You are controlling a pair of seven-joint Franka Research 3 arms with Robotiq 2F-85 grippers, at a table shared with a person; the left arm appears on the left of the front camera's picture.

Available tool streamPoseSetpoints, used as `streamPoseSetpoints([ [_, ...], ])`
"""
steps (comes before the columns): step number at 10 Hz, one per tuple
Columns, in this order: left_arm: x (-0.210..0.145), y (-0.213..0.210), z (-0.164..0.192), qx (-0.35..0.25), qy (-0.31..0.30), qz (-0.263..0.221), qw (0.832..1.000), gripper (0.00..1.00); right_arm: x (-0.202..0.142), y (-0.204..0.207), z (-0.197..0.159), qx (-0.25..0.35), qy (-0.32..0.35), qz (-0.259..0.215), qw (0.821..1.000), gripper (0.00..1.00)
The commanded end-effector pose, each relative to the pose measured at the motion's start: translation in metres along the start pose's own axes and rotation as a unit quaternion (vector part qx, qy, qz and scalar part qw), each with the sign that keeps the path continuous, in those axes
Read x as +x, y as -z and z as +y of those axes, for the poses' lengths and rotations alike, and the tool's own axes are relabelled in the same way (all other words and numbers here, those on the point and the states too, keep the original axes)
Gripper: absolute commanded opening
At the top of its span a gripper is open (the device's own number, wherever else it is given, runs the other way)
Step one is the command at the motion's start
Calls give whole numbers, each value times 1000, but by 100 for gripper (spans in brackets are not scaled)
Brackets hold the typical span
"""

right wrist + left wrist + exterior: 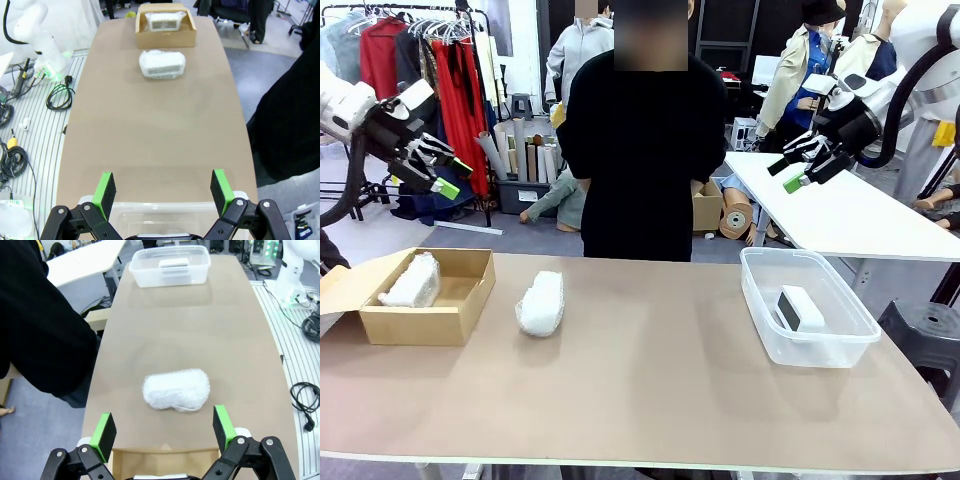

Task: Separate and place wrapped and unwrapped clocks.
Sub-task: Pick up the Digital clock indicated by the person.

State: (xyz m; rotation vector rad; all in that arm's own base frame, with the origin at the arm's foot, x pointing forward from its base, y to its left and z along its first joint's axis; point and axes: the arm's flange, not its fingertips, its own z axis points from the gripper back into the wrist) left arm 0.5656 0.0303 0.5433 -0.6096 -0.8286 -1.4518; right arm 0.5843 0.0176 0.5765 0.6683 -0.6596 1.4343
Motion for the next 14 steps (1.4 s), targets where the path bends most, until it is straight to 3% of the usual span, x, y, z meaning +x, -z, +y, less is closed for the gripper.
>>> streamPoseSetpoints([
  [1,6,-2,4,4,8,9,1000,100,1,-1,2,0,-1,0,1000,100],
  [14,0,0,0,0,0,0,1000,100,1,-1,2,0,-1,0,1000,100],
])
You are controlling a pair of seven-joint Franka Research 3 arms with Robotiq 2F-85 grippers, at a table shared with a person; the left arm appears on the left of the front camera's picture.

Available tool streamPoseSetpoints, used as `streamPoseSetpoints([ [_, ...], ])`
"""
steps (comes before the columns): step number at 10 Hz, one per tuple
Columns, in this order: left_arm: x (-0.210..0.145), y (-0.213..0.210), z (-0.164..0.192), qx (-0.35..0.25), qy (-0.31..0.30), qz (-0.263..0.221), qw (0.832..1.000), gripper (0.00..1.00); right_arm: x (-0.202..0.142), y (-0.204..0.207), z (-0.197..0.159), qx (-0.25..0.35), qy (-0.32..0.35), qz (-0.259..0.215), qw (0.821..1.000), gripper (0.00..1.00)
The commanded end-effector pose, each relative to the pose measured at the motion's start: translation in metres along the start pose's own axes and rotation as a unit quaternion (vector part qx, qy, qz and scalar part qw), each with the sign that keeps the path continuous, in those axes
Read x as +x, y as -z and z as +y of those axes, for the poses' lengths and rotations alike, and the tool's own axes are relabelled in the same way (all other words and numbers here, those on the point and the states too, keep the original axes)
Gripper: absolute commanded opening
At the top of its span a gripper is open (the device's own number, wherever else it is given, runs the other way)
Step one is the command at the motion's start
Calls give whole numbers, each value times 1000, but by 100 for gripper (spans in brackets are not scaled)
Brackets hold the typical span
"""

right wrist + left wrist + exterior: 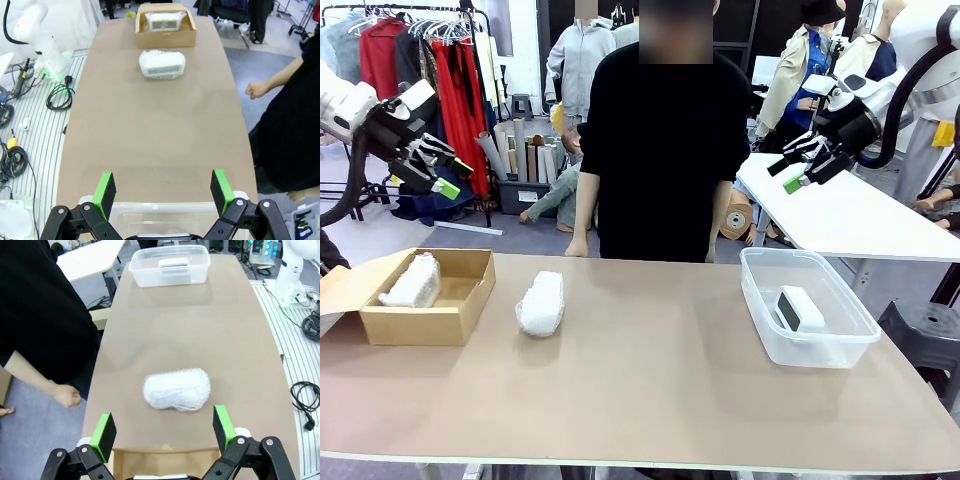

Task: Separate and place wrapped and unwrapped clocks.
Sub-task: Pick up the Digital clock indicated by the person.

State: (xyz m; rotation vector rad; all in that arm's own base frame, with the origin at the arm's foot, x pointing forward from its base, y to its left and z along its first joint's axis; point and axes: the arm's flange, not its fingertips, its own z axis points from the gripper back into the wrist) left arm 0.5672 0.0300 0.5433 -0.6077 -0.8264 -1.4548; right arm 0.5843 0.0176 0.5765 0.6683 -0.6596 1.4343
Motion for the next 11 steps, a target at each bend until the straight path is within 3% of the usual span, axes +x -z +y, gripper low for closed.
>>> streamPoseSetpoints([
  [1,0,0,-2,1,-1,-1,1000,100,1,-1,2,0,-1,0,1000,100],
  [11,0,0,-2,1,-1,-1,1000,100,1,-1,2,0,-1,0,1000,100],
])
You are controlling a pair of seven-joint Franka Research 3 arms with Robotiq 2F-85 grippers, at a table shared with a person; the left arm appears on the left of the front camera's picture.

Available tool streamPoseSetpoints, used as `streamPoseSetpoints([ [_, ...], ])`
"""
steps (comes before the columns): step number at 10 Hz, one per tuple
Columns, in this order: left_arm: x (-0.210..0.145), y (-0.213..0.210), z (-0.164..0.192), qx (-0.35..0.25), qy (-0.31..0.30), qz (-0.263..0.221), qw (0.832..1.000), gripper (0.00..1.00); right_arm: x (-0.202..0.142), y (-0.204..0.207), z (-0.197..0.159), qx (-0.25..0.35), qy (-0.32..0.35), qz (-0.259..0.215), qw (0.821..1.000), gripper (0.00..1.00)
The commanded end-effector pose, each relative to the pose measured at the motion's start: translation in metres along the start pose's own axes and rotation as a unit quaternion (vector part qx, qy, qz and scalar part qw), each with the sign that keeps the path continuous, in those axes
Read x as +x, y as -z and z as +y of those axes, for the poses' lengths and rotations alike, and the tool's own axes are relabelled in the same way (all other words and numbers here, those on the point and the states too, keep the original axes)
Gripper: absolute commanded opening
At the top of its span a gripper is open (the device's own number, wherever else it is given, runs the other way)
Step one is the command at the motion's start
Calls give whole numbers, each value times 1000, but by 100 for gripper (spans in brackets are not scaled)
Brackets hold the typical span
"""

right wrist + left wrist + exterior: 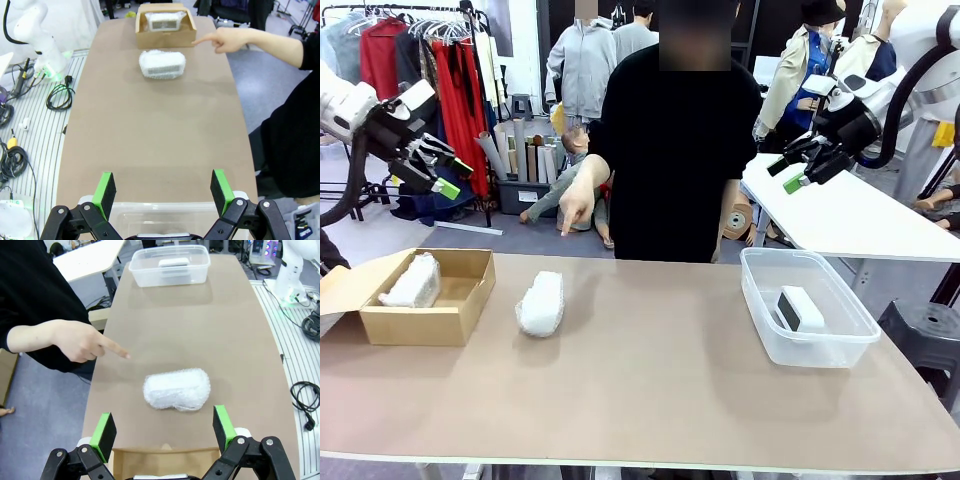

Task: Separate and place wrapped and unwrapped clocks.
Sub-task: Pick up the Digital clock indicated by the person.

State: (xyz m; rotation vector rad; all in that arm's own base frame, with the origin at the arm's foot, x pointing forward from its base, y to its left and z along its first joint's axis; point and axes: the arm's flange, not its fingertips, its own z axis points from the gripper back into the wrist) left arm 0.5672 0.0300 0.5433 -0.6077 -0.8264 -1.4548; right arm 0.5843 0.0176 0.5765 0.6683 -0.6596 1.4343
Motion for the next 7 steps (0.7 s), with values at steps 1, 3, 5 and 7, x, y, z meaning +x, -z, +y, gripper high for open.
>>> streamPoseSetpoints([
  [1,0,0,-2,1,-1,-1,1000,100,1,-1,2,0,-1,0,1000,100],
  [3,0,0,-2,1,-1,-1,1000,100,1,-1,2,0,-1,0,1000,100],
  [5,0,0,-2,1,-1,-1,1000,100,1,-1,2,0,-1,0,1000,100],
  [7,0,0,-2,1,-1,-1,1000,100,1,-1,2,0,-1,0,1000,100],
])
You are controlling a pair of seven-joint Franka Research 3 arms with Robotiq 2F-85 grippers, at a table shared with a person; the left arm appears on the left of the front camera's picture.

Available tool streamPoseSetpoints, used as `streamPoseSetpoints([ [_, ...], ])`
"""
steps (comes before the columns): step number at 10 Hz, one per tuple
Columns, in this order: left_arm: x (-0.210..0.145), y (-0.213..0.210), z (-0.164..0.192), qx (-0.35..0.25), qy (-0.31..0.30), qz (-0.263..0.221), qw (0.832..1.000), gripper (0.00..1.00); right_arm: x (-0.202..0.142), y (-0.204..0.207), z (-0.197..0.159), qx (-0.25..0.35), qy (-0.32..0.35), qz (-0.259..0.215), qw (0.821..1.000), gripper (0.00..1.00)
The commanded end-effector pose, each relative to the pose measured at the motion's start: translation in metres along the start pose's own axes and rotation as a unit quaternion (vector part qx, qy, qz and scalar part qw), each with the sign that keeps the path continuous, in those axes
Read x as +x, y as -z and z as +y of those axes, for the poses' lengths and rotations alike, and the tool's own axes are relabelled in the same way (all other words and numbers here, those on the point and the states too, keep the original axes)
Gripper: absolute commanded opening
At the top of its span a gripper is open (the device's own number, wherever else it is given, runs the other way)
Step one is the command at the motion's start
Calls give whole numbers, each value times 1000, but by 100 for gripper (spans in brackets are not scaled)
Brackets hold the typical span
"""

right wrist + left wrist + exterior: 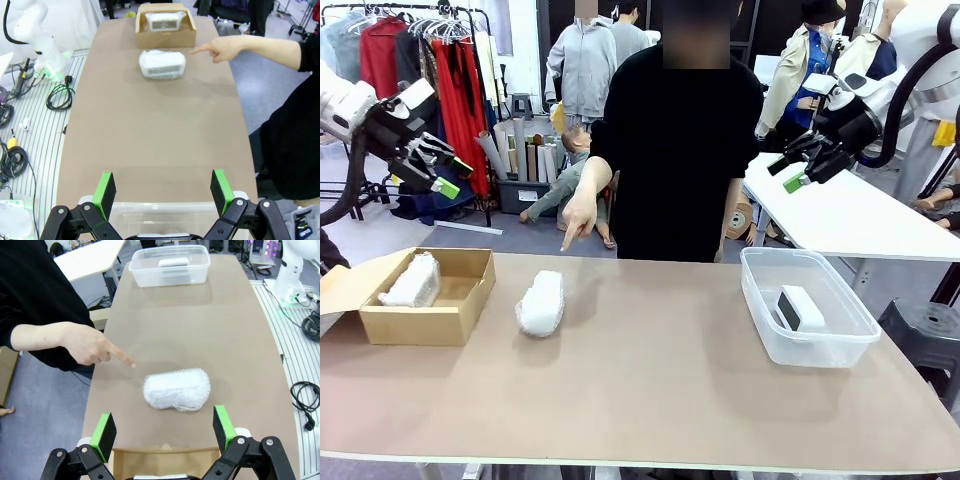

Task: Separate and place wrapped and unwrapped clocks.
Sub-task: Pick up the Digital clock indicated by the person.

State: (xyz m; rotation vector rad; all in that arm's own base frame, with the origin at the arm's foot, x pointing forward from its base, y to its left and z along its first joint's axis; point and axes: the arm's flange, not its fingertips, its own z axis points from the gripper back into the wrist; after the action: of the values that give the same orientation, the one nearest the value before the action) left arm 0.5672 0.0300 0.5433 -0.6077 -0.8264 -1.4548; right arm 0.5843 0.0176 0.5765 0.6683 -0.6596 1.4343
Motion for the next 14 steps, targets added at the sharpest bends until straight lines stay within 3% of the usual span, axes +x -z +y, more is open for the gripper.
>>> streamPoseSetpoints([
  [1,0,0,-2,1,-1,-1,1000,100,1,-1,2,0,-1,0,1000,100],
  [7,0,0,0,0,0,0,1000,100,1,-1,2,0,-1,0,1000,100],
  [8,0,19,-9,0,-26,17,1000,100,1,-1,2,0,-1,0,1000,100],
  [9,6,20,-8,-14,-24,50,998,100,1,-1,2,0,-1,0,1000,100],
  [11,23,35,-21,37,-27,197,979,100,1,-1,2,0,-1,0,1000,100],
  [14,32,57,-38,26,-38,315,948,100,1,-1,2,0,-1,0,1000,100],
])
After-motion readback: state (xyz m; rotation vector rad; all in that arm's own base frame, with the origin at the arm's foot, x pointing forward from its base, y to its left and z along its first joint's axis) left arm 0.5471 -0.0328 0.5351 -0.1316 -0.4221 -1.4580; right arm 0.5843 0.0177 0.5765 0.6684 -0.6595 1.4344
